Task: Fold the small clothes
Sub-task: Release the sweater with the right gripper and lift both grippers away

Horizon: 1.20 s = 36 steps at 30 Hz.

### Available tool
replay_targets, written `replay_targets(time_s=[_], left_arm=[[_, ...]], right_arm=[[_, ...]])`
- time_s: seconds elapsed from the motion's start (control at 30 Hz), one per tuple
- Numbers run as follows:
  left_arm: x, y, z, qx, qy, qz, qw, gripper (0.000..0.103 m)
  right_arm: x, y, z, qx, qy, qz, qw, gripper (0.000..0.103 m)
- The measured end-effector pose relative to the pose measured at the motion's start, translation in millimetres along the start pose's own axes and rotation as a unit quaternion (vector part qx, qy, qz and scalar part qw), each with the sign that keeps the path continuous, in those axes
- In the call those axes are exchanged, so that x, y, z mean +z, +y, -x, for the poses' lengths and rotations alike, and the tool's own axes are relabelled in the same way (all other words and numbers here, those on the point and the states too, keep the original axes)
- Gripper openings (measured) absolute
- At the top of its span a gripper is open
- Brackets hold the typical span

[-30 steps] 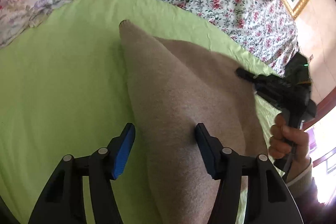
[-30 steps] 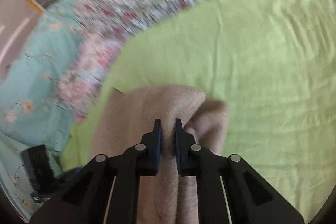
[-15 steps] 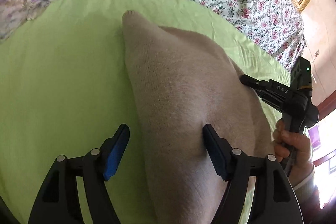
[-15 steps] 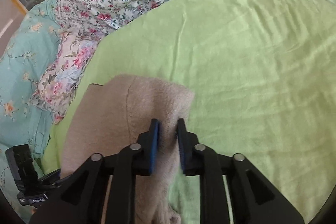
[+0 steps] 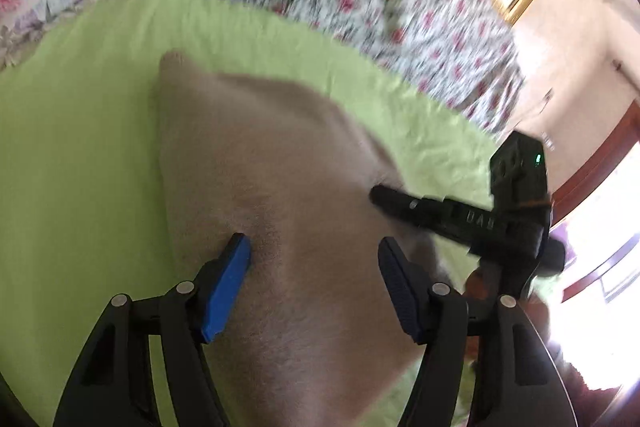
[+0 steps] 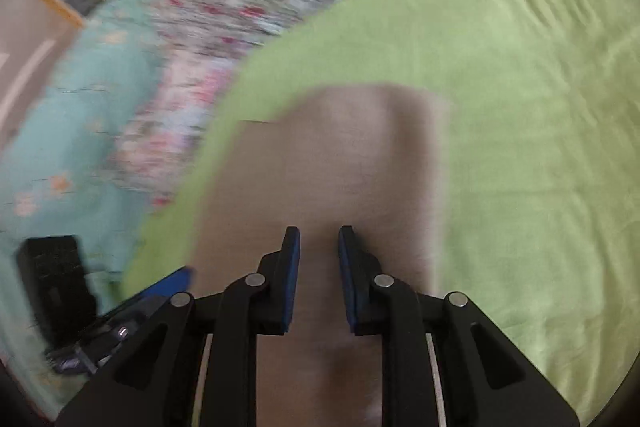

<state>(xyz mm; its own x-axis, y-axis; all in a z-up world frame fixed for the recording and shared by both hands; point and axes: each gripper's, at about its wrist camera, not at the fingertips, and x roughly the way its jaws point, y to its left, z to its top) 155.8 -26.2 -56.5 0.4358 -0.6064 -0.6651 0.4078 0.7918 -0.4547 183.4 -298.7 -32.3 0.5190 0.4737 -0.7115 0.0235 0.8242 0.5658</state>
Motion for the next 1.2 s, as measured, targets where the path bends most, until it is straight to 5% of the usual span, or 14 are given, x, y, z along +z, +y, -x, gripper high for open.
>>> replay_targets(time_s=[0.03,0.2,0.4,0.57,0.67,0.73,1.2], left_arm=[[-1.0,-1.7,-3.8,0.012,-0.003,-0.009,0.9999,0.063],[-1.2,-13.5,-1.2,0.031,-0.001,-0.030,0.9991,0.063],[-24.7,-10.8,43.2,-0.028,-0.011,-0.016,0.9994,0.062],[-67.1,-16.8,60.4,-0.050,0.015,-0.030,0.9982,0.062],[-89.9,-13.4,47.9,-0.026,0.044,-0.031,0.9982,0.062],[-96.7,-11.5,33.8,0.005,0.069,-0.035,0.9970,0.051],[-92.9,-19.0,39.8,0.055,0.075,-0.022,0.9955,0.052]], right_arm=[[0.6,-7.9,-3.0,-0.001,-0.001,-0.006,1.000,0.001],[7.6,-24.8,3.6,-0.001,-0.011,-0.016,1.000,0.000],[-5.0,0.6,29.2,-0.030,-0.019,0.022,0.999,0.003],[-55.9,30.0,64.4,-0.026,-0.010,0.087,0.996,0.003],[-86.0,17.7,63.2,-0.070,0.019,0.092,0.993,0.003],[-99.5,-1.6,58.2,-0.102,0.027,0.083,0.991,0.002],[-104.6,-14.7,74.4,-0.109,0.006,0.054,0.993,0.000]])
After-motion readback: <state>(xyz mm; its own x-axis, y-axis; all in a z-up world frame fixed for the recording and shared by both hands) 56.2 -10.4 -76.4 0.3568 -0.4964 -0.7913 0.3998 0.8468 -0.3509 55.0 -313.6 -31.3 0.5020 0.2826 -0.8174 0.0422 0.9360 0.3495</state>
